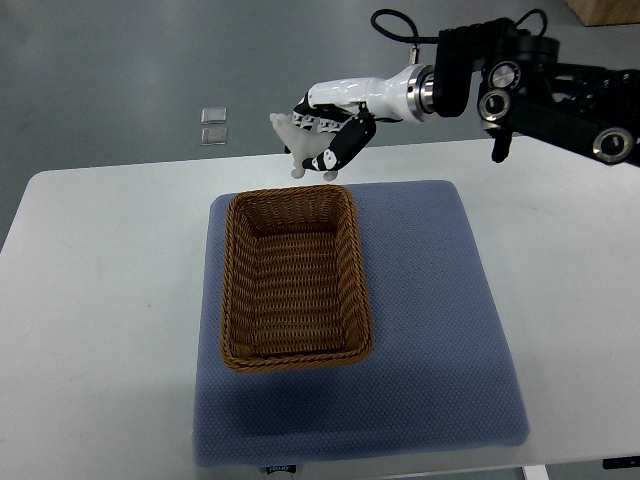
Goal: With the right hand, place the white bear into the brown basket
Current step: 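Carry the bear with the right hand and lower it into the basket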
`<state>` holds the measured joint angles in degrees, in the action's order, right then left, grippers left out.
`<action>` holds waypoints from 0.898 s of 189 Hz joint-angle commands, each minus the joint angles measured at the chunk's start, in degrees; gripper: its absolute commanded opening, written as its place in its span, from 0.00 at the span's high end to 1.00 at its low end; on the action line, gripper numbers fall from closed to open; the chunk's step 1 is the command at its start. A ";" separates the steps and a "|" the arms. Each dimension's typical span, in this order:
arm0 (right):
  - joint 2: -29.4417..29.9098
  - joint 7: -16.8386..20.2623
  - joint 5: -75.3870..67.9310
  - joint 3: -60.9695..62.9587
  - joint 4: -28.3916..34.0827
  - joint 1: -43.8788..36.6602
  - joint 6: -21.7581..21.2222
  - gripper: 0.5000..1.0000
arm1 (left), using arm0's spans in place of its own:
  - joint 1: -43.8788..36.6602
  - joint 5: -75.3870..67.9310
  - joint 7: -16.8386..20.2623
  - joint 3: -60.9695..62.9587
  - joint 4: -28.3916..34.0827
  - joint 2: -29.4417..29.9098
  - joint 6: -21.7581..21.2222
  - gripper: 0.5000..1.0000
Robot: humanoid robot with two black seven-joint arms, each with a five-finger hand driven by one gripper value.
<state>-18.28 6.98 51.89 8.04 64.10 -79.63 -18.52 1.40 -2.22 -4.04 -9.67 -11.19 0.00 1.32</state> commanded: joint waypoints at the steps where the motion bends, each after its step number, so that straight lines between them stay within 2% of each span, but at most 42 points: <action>1: 5.01 -0.56 0.66 -1.45 -2.75 2.02 1.64 1.00 | 0.00 -0.07 0.00 0.00 -0.06 0.00 0.00 0.00; 54: 13.97 -0.83 2.07 -1.62 -8.73 8.71 4.37 1.00 | 0.00 -0.16 0.00 0.00 -0.06 0.00 0.00 0.00; 125: 18.02 -2.23 6.91 -1.71 -12.60 14.51 4.98 1.00 | 0.00 -0.16 0.00 -0.09 -0.15 0.00 0.00 0.00; 130: 18.02 -2.23 6.91 -1.71 -12.86 14.77 5.07 0.95 | 0.00 -0.16 0.00 -0.09 -0.06 0.00 0.09 0.00; 153: 18.11 -2.23 6.91 -1.71 -13.39 15.30 5.07 0.87 | 0.00 -0.16 0.00 0.00 -0.06 0.00 0.00 0.00; 170: 18.11 -2.32 7.70 -2.24 -13.39 15.12 5.07 0.86 | 0.00 -0.16 0.00 0.00 -0.06 0.00 0.00 0.00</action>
<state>-0.19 4.74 58.86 6.32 50.79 -64.46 -13.46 1.41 -2.38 -4.04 -9.71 -11.28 0.00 1.36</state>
